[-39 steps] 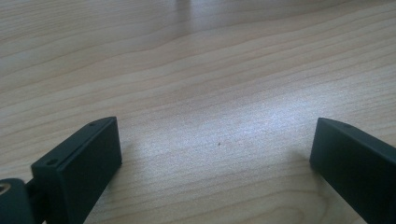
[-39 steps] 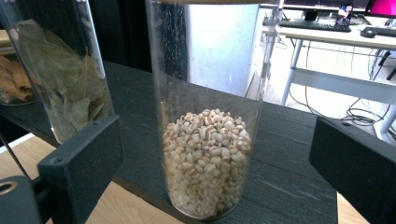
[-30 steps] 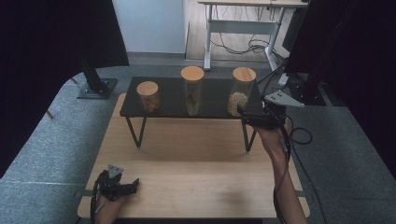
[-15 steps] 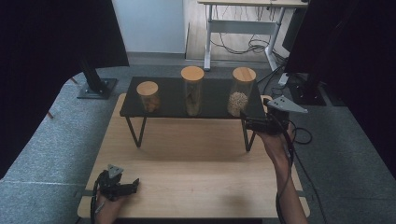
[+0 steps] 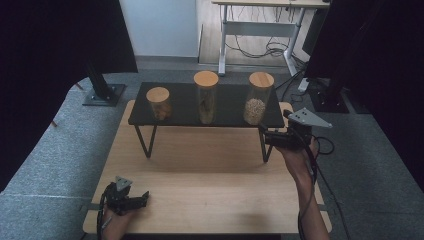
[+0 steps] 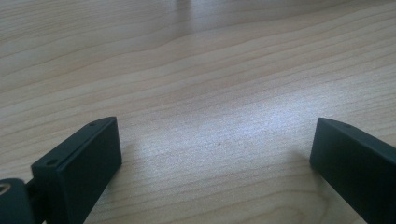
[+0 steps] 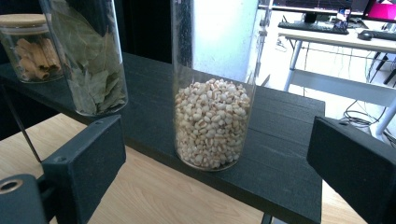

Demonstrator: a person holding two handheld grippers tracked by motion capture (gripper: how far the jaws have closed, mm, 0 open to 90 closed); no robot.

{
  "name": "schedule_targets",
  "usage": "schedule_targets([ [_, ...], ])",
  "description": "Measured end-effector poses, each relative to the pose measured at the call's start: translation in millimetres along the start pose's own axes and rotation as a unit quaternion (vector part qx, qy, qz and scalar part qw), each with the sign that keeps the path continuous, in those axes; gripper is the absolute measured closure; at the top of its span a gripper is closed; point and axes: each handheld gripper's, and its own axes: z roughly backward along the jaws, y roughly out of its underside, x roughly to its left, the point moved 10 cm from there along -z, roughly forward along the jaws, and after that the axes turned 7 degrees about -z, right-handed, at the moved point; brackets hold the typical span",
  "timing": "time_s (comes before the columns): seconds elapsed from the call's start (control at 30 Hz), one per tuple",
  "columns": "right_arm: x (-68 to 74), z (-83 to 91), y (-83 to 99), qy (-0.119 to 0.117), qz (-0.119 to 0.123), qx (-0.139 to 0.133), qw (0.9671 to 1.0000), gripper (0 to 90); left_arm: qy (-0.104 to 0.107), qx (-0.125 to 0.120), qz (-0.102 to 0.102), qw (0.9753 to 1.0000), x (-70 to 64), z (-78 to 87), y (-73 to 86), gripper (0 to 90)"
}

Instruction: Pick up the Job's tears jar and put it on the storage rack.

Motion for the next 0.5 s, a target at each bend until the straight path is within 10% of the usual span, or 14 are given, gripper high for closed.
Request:
schedule_targets([
  [0.5,-3.2,9.1,11.2,0.004,-0.002,0.002,1.0000,4.4,0.000,0.000,0.000,1.0000,-0.1,0.0,0.0,1.9],
])
